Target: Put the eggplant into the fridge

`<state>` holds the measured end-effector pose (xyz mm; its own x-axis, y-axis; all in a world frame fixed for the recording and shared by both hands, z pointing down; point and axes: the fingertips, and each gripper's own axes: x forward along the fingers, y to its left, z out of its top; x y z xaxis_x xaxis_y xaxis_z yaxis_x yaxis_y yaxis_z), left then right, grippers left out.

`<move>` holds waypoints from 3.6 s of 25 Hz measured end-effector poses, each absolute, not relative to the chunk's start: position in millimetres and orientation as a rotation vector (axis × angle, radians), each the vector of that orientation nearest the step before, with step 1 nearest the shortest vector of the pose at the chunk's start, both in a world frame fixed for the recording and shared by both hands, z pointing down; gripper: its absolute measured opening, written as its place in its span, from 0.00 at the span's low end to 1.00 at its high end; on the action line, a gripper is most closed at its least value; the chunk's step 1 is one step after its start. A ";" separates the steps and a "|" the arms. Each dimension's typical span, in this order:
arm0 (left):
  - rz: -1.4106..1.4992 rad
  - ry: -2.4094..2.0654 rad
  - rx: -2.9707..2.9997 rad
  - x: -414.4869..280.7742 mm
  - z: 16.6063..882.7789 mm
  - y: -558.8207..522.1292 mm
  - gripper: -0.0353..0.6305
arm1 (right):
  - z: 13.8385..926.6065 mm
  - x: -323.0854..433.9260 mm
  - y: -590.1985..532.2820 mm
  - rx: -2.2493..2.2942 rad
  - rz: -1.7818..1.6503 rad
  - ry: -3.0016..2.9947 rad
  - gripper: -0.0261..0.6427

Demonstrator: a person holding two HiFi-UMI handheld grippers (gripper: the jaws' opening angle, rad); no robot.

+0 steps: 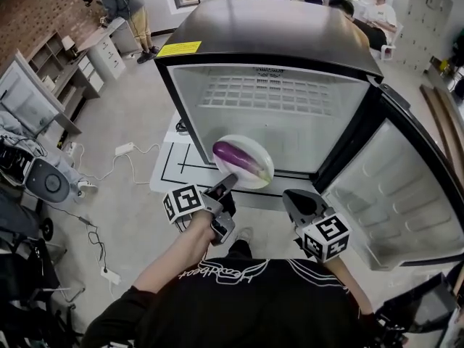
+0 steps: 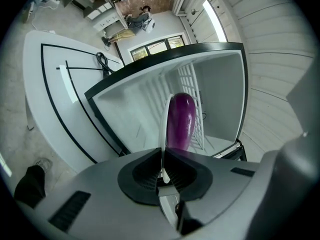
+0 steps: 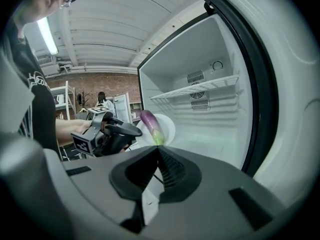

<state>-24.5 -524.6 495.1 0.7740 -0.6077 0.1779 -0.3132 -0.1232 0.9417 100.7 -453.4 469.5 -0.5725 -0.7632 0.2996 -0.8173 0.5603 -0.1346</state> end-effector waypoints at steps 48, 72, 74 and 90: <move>-0.119 -0.939 1.662 16.9 576.4 -654.3 0.09 | 502.1 98.7 -546.5 1.392 0.584 -2.555 0.05; -0.135 -0.913 1.617 15.5 580.2 -662.6 0.30 | 504.7 98.2 -549.8 1.382 0.587 -2.557 0.05; -0.132 -0.910 1.628 16.1 578.7 -660.8 0.34 | 504.9 97.5 -547.8 1.380 0.589 -2.560 0.05; -0.111 -0.890 1.777 9.1 550.0 -623.4 0.43 | 483.4 91.4 -525.2 1.358 0.610 -2.628 0.05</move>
<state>9.1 -623.4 550.0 0.7145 -0.6126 0.3380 -0.5107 -0.1265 0.8504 91.4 -525.2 483.4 -0.5899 -0.7551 0.2862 -0.8039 0.5158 -0.2961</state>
